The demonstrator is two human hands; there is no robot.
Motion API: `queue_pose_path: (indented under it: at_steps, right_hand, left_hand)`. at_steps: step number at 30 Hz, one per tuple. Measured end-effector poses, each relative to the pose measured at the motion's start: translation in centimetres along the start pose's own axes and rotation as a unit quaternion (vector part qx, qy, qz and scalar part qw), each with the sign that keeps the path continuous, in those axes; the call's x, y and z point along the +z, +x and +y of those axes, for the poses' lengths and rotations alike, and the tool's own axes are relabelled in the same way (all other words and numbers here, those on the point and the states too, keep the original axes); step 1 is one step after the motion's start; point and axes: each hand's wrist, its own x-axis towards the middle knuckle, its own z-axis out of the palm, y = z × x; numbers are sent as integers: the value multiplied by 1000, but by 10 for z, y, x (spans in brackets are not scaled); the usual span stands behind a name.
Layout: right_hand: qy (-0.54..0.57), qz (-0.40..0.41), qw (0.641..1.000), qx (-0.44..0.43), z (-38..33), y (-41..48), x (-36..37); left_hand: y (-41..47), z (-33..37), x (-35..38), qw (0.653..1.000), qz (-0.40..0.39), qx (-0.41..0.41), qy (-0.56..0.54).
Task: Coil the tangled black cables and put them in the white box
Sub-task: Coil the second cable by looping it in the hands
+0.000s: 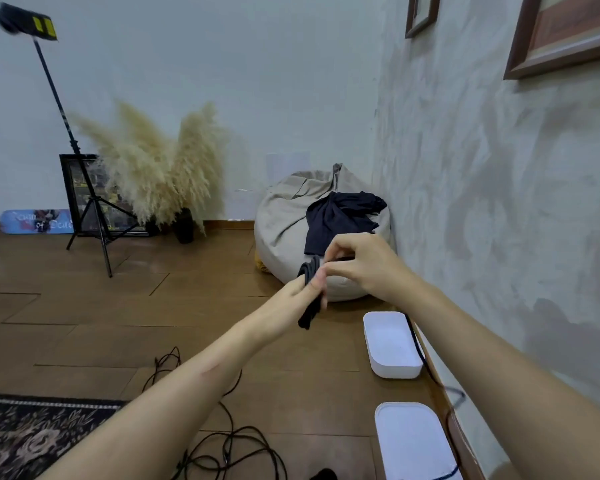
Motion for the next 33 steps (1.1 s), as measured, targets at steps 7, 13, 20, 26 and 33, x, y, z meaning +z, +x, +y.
queue_pose_path:
  at_steps: [7,13,20,26,33]
  right_hand:
    - [-16,-78,996,30,7,2,-11]
    - [-9,-54,999,-5,7,0,-8]
    - [94,-30,994,44,19,-2,-13]
    - [123,-47,991,25,13,1,-19]
    - [221,-67,969,84,25,-8,-10]
  left_hand:
    - [-30,8,4,989,-27,77,122]
    - [-29,6,11,991,-31,59,117]
    - [-39,14,14,987,-42,91,124]
    - [-44,22,16,991,-59,83,90]
    - [-48,28,22,993,-55,91,59]
